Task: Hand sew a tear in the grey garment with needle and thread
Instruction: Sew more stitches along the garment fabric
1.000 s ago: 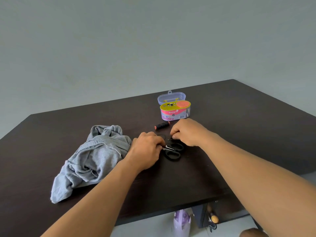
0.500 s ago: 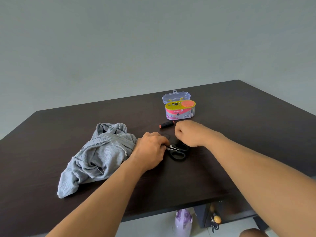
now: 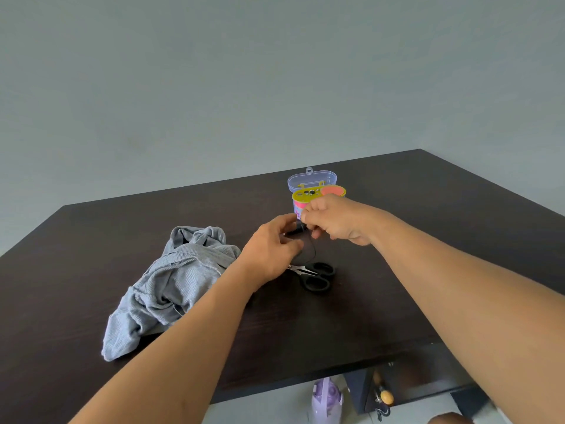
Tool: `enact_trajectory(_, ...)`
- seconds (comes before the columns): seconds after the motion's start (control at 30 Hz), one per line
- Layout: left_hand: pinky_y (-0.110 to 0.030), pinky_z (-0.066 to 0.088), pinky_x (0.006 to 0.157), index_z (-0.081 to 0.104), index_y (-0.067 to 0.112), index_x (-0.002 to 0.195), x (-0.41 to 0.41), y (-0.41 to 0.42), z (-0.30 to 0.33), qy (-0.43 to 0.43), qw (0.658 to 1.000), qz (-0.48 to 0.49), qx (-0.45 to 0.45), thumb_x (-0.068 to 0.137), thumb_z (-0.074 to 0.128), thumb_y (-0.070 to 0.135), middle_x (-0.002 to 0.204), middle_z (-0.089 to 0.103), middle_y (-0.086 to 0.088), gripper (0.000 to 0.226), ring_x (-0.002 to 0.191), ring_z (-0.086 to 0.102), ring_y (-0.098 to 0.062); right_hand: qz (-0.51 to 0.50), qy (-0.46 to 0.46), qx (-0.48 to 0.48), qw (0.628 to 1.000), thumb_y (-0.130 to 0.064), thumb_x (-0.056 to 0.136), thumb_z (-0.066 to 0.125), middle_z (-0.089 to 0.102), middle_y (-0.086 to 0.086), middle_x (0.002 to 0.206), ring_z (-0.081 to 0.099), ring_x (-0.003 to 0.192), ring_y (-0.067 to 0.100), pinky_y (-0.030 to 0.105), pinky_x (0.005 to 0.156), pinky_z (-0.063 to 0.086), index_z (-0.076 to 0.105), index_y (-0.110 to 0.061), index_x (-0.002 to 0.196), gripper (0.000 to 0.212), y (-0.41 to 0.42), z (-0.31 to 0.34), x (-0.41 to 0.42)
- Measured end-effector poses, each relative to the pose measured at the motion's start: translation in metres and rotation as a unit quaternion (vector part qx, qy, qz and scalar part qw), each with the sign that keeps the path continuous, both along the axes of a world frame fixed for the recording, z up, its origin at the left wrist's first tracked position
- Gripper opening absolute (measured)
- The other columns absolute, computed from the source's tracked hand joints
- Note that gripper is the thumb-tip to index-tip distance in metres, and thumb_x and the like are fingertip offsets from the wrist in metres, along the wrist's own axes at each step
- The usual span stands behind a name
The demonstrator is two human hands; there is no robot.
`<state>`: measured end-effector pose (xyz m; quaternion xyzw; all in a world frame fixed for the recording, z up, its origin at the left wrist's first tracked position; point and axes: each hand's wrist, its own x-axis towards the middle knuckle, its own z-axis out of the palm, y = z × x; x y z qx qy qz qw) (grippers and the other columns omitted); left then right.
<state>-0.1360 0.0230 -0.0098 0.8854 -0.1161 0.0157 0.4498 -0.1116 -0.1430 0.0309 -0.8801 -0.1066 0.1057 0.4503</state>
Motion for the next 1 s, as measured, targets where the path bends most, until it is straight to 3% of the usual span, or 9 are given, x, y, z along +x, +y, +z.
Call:
enact_trajectory(0.1, -0.031, 0.054, 0.092, 0.057, 0.02, 0.134, 0.004, -0.001, -0.003, 0.01, 0.996, -0.01, -0.086, 0.093, 0.064, 0.01, 0.112, 0.072, 0.007, 0.043, 0.099, 0.069, -0.012, 0.013, 0.016, 0.011, 1.0, -0.019, 0.098, 0.048, 0.061, 0.0, 0.085, 0.058, 0.071, 0.01, 0.031, 0.064, 0.037, 0.058, -0.016, 0.085, 0.016, 0.003, 0.003, -0.004)
enact_trajectory(0.2, -0.031, 0.059, 0.082, 0.072, 0.022, 0.103, 0.007, -0.002, -0.003, 0.021, 0.993, 0.013, -0.119, 0.096, 0.062, 0.012, 0.093, 0.076, 0.002, 0.016, 0.088, 0.072, -0.013, 0.013, 0.029, 0.023, 0.999, -0.021, 0.098, 0.048, 0.064, -0.003, 0.084, 0.06, 0.074, 0.01, 0.032, 0.069, 0.039, 0.059, -0.019, 0.087, 0.016, 0.005, 0.004, -0.007)
enact_trajectory(0.3, -0.02, 0.053, 0.064, 0.072, 0.021, 0.082, 0.005, -0.001, 0.002, 0.009, 0.992, 0.046, -0.121, 0.098, 0.06, 0.013, 0.069, 0.072, 0.008, 0.022, 0.064, 0.065, -0.003, 0.011, 0.037, 0.043, 0.998, -0.02, 0.098, 0.047, 0.066, -0.002, 0.082, 0.063, 0.077, 0.013, 0.035, 0.073, 0.042, 0.058, -0.018, 0.088, 0.016, 0.007, 0.0, -0.005)
enact_trajectory(0.4, -0.021, 0.052, 0.064, 0.072, 0.018, 0.077, 0.005, 0.003, 0.011, 0.008, 0.991, 0.053, -0.126, 0.098, 0.06, 0.015, 0.059, 0.067, 0.009, 0.024, 0.057, 0.058, -0.003, 0.002, 0.081, 0.147, 0.986, -0.015, 0.098, 0.046, 0.064, 0.005, 0.074, 0.065, 0.072, 0.021, 0.043, 0.08, 0.051, 0.056, -0.016, 0.09, 0.013, 0.011, -0.007, -0.003)
enact_trajectory(0.5, -0.018, 0.043, 0.052, 0.071, 0.017, 0.074, 0.005, 0.005, 0.024, 0.015, 0.983, 0.092, -0.16, 0.095, 0.062, 0.017, 0.06, 0.063, 0.002, 0.023, 0.052, 0.052, -0.006, -0.019, 0.116, 0.227, 0.967, -0.016, 0.101, 0.047, 0.045, 0.001, 0.058, 0.046, 0.044, 0.011, 0.031, 0.057, 0.049, 0.052, -0.018, 0.083, 0.019, 0.019, -0.006, -0.006)
enact_trajectory(0.63, -0.019, 0.033, 0.043, 0.068, 0.015, 0.078, 0.009, 0.019, 0.047, 0.034, 0.943, 0.182, -0.278, 0.091, 0.065, 0.017, 0.062, 0.062, 0.003, 0.013, 0.05, 0.049, -0.007, 0.007, 0.107, 0.217, 0.97, -0.026, 0.101, 0.052, 0.031, -0.003, 0.057, 0.024, 0.04, 0.008, 0.027, 0.052, 0.035, 0.059, -0.019, 0.093, 0.013, 0.022, -0.002, -0.008)
enact_trajectory(0.8, -0.022, 0.025, 0.044, 0.061, 0.02, 0.077, 0.019, 0.058, 0.078, 0.068, 0.856, 0.244, -0.45, 0.087, 0.063, 0.013, 0.057, 0.057, 0.007, 0.012, 0.047, 0.047, -0.007, 0.004, 0.057, 0.19, 0.98, -0.023, 0.095, 0.063, 0.036, -0.003, 0.057, 0.025, 0.048, 0.01, 0.026, 0.05, 0.032, 0.07, -0.018, 0.09, 0.01, 0.018, -0.001, -0.004)
enact_trajectory(0.9, -0.021, 0.025, 0.045, 0.059, 0.021, 0.078, 0.024, 0.082, 0.088, 0.056, 0.83, 0.268, -0.486, 0.088, 0.06, 0.014, 0.057, 0.055, 0.008, 0.012, 0.045, 0.045, -0.007, -0.015, 0.035, 0.17, 0.985, -0.021, 0.093, 0.067, 0.035, -0.004, 0.057, 0.023, 0.044, 0.01, 0.025, 0.047, 0.024, 0.068, -0.02, 0.081, 0.012, 0.017, -0.003, -0.001)
enact_trajectory(1.0, -0.019, 0.025, 0.043, 0.059, 0.02, 0.075, 0.024, 0.1, 0.092, 0.034, 0.807, 0.316, -0.498, 0.087, 0.059, 0.013, 0.053, 0.055, 0.008, 0.013, 0.044, 0.044, -0.007, -0.056, 0.003, 0.115, 0.992, -0.024, 0.09, 0.069, 0.043, -0.008, 0.06, 0.03, 0.05, 0.01, 0.024, 0.049, 0.027, 0.071, -0.017, 0.082, 0.011, 0.013, -0.003, 0.0)
